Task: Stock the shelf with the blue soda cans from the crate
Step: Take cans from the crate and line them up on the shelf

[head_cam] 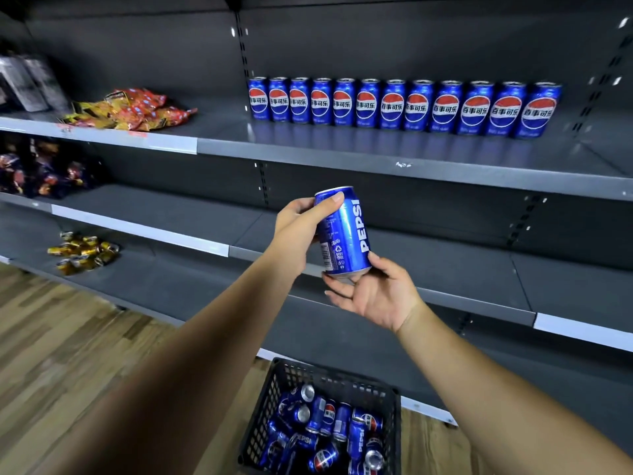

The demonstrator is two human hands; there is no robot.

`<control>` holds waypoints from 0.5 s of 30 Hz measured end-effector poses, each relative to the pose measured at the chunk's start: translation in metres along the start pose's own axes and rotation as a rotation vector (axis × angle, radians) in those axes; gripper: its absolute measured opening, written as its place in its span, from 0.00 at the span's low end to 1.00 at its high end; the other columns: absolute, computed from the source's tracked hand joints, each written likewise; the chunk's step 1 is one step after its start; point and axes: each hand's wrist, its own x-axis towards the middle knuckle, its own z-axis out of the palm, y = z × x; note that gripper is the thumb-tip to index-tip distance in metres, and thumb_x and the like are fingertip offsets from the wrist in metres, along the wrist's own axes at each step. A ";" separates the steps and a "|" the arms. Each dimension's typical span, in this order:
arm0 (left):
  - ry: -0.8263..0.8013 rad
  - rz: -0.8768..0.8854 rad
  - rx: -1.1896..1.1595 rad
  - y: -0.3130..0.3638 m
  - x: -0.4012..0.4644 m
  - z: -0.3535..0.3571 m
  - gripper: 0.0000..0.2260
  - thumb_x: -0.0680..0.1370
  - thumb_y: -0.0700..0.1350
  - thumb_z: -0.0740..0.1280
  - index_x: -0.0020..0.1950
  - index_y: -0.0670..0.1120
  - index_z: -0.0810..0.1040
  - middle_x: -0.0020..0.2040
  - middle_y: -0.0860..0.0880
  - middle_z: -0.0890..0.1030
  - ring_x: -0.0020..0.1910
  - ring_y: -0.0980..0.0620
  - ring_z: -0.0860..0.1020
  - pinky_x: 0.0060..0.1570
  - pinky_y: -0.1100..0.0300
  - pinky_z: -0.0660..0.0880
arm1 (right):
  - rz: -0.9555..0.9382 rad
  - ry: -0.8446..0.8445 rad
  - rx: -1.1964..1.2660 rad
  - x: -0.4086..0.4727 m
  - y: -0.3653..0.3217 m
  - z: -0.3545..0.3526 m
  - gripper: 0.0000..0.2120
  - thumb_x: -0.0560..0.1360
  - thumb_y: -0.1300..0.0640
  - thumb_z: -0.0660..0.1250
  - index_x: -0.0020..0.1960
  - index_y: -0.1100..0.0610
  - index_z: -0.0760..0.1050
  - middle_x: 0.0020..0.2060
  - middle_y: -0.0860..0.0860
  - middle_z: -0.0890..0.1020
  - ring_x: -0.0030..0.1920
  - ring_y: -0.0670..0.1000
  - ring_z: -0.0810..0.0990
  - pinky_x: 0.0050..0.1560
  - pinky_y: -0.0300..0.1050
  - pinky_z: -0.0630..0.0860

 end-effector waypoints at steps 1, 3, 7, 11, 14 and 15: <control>-0.018 0.010 -0.007 0.004 -0.001 0.002 0.10 0.71 0.46 0.74 0.45 0.46 0.74 0.40 0.49 0.81 0.40 0.53 0.79 0.43 0.61 0.75 | -0.011 -0.014 0.003 -0.001 -0.003 0.002 0.33 0.46 0.53 0.83 0.49 0.61 0.83 0.49 0.57 0.84 0.49 0.61 0.83 0.48 0.56 0.80; -0.062 0.027 -0.019 0.014 -0.002 0.004 0.13 0.67 0.49 0.75 0.45 0.46 0.75 0.38 0.51 0.82 0.37 0.54 0.78 0.41 0.62 0.75 | -0.022 -0.032 0.033 -0.001 -0.007 0.006 0.33 0.47 0.51 0.83 0.50 0.60 0.83 0.49 0.57 0.83 0.49 0.61 0.83 0.47 0.56 0.80; -0.059 0.025 -0.055 0.028 -0.003 0.010 0.10 0.72 0.48 0.73 0.47 0.45 0.75 0.37 0.51 0.81 0.34 0.56 0.78 0.36 0.63 0.73 | -0.034 -0.047 0.110 -0.001 -0.009 0.022 0.36 0.49 0.46 0.83 0.53 0.62 0.82 0.50 0.59 0.82 0.49 0.61 0.83 0.46 0.56 0.80; -0.060 0.010 -0.078 0.034 -0.005 0.013 0.11 0.73 0.48 0.71 0.50 0.45 0.74 0.37 0.51 0.81 0.31 0.56 0.77 0.29 0.66 0.71 | -0.064 -0.077 0.211 -0.004 -0.008 0.038 0.38 0.49 0.49 0.83 0.55 0.64 0.81 0.54 0.62 0.81 0.48 0.62 0.83 0.46 0.58 0.80; -0.109 0.028 -0.072 0.031 -0.003 0.009 0.07 0.74 0.47 0.70 0.46 0.45 0.75 0.34 0.52 0.81 0.31 0.56 0.77 0.34 0.63 0.71 | -0.133 -0.032 0.306 -0.005 -0.006 0.046 0.39 0.45 0.55 0.85 0.53 0.67 0.80 0.51 0.64 0.81 0.42 0.63 0.83 0.42 0.56 0.81; -0.132 0.029 -0.062 0.031 -0.003 0.007 0.06 0.75 0.47 0.69 0.45 0.46 0.76 0.34 0.53 0.81 0.31 0.56 0.77 0.36 0.62 0.72 | -0.157 -0.012 0.326 -0.005 -0.005 0.048 0.39 0.44 0.56 0.85 0.53 0.67 0.80 0.50 0.64 0.81 0.41 0.63 0.82 0.40 0.55 0.81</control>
